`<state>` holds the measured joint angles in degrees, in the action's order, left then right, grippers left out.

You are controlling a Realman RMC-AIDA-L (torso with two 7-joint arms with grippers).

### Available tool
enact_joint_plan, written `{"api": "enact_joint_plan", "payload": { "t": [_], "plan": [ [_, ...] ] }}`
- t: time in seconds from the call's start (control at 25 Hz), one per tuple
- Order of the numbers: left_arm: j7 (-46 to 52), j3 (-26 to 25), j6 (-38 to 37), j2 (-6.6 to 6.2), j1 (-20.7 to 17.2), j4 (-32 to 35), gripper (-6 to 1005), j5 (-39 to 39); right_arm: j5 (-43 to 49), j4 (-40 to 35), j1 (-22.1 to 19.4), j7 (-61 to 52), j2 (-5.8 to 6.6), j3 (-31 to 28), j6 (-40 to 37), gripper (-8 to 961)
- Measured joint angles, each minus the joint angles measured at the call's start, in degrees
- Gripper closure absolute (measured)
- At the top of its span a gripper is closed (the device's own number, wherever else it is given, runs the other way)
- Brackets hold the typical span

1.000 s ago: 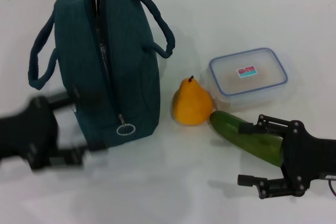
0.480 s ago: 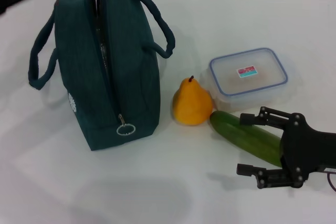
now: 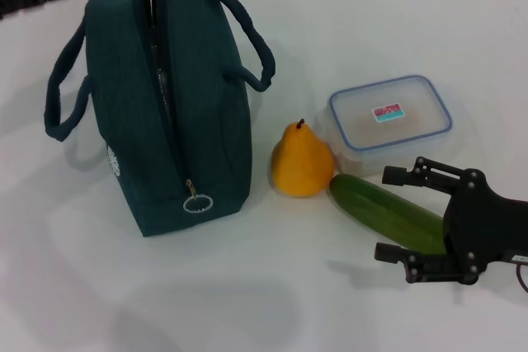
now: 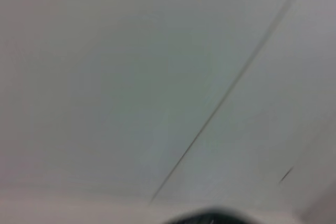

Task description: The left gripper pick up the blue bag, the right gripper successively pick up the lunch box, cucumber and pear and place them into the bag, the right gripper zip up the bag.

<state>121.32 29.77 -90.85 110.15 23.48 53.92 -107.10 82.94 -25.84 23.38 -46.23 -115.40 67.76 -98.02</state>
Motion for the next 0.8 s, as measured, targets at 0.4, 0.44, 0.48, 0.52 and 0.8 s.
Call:
{"api": "enact_joint_plan", "payload": {
  "t": [0.4,0.44,0.48,0.52,0.8],
  "plan": [
    [22.0,7.6,-4.4,0.76,1.4,12.3,120,-7.8,-0.1,0.0,0.3,0.0,0.00,0.2,1.1,97],
    [22.9,8.6,-4.4,0.87,1.6,12.9,121,-7.8,-0.1,0.0,0.3,0.0,0.00,0.2,1.1,98],
    [24.4,10.6,-4.4,1.14,1.9,13.8,121,-7.8,-0.1,0.0,0.3,0.0,0.00,0.2,1.2,98],
    [25.2,11.6,-4.5,1.26,2.1,14.3,122,-7.8,-0.1,0.0,0.3,0.0,0.00,0.2,1.3,98],
    [27.0,12.8,-3.3,1.89,3.3,15.3,124,-11.5,-0.1,0.0,0.2,0.0,0.00,0.1,1.8,98]
  ]
}}
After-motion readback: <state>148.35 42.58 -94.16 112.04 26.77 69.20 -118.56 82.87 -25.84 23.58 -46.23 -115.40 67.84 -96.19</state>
